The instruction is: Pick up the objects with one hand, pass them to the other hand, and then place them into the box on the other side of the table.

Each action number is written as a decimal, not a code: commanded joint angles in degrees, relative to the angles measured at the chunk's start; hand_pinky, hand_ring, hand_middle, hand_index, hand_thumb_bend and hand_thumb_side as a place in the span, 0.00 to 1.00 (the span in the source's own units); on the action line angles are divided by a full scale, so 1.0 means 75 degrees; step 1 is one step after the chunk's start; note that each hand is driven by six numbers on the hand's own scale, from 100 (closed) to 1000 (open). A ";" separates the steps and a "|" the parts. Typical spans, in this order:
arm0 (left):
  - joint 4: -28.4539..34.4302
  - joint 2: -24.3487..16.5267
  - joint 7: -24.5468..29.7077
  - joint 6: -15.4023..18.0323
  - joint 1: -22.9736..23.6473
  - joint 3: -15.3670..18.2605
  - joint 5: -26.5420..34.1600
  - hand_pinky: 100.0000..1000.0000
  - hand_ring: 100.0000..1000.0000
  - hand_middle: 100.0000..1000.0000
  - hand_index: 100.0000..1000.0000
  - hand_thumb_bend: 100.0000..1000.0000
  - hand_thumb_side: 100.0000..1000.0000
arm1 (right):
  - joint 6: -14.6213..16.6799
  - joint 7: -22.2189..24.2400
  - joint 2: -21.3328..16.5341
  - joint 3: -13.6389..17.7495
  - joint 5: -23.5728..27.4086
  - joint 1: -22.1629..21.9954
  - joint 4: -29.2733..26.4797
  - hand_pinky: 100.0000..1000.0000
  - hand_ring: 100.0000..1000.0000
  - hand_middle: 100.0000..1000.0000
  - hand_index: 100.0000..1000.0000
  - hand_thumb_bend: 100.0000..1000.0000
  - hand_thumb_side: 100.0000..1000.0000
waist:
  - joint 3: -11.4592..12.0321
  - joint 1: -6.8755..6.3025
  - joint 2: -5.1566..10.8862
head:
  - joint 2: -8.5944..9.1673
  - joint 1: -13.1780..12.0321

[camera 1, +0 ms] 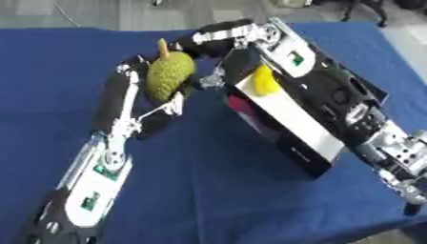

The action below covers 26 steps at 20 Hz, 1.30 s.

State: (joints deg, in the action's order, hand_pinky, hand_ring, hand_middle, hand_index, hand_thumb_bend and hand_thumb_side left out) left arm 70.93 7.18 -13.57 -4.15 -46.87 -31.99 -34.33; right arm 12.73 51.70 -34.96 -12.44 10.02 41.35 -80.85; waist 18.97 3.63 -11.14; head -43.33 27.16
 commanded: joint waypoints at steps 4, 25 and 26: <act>0.0030 0.0030 -0.0254 -0.0133 -0.0116 0.0070 -0.0049 0.75 0.71 0.58 0.63 0.00 0.12 | -0.0225 0.0036 -0.0150 0.0061 0.0238 0.0088 -0.0255 0.92 1.00 0.82 0.74 0.00 0.10 | -0.0029 0.0063 0.0013 | 0.0071 0.0005; -0.0086 0.0000 -0.1018 -0.1147 -0.0035 0.0077 -0.0644 0.77 0.75 0.63 0.83 0.74 0.38 | -0.0393 -0.0192 -0.0349 0.0351 0.0478 -0.0057 -0.0279 0.90 1.00 0.79 0.70 0.00 0.03 | -0.0177 0.0018 0.0021 | 0.0033 0.0084; -0.0090 -0.0007 -0.1022 -0.1138 -0.0030 0.0074 -0.0632 0.77 0.75 0.63 0.83 0.75 0.39 | -0.0395 -0.0206 -0.0358 0.0364 0.0484 -0.0061 -0.0274 0.90 1.00 0.79 0.70 0.00 0.03 | -0.0180 0.0017 0.0023 | 0.0027 0.0089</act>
State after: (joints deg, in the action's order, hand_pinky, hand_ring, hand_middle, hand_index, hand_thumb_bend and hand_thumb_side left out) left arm 69.68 7.13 -21.03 -12.60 -46.36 -31.92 -39.21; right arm 9.73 50.45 -35.61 -10.67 13.23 40.23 -81.95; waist 17.72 3.63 -11.19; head -43.21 27.68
